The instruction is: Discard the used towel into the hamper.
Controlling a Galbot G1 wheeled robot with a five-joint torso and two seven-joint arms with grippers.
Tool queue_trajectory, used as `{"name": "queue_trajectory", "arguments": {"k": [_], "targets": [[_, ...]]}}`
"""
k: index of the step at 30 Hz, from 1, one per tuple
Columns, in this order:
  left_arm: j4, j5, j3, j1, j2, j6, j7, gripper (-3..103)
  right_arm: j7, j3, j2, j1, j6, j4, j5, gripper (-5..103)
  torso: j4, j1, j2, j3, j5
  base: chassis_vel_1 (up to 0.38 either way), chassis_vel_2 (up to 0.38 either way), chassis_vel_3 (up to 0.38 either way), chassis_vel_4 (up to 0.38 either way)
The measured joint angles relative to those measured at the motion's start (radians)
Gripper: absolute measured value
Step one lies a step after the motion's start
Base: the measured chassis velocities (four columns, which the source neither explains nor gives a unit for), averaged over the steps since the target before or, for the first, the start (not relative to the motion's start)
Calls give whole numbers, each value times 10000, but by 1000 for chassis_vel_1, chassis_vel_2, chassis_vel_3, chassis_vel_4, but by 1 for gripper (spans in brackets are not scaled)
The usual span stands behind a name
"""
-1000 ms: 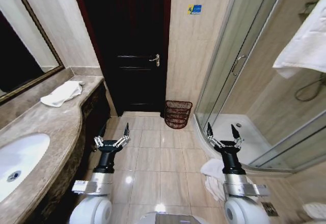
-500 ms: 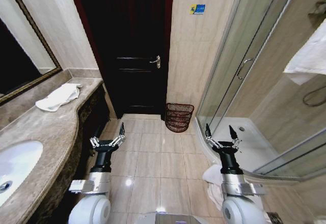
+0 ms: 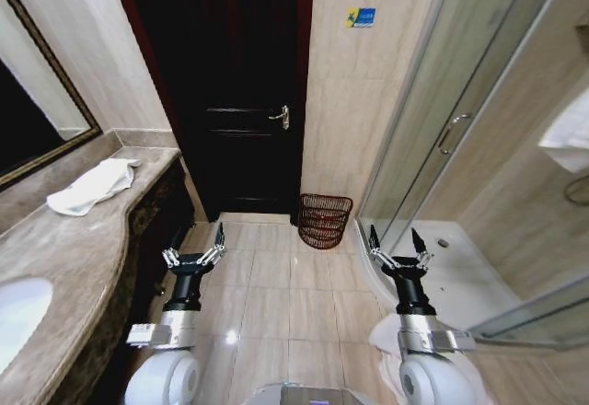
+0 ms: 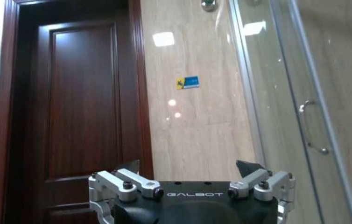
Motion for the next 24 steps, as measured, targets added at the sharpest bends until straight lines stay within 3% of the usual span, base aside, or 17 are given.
{"name": "queue_trajectory", "arguments": {"k": [13,19,24], "targets": [[27,-96,-15,-36,-1,78,-126,100,-273,-20,-16,72,407,-239,-238,100,4,4,-3,1,2,-177,181,175,-168],[-88,-396,-44,-94,0,412,-912,100,-249,-26,-10,128,515,-249,-188,100,0,-9,1,-3,-1,-28,24,5,-17],[-121,-497,-99,-99,0,481,-1095,100,-217,-25,-10,111,651,-268,-42,100,3,-12,3,-4,0,67,-4,0,51]]}}
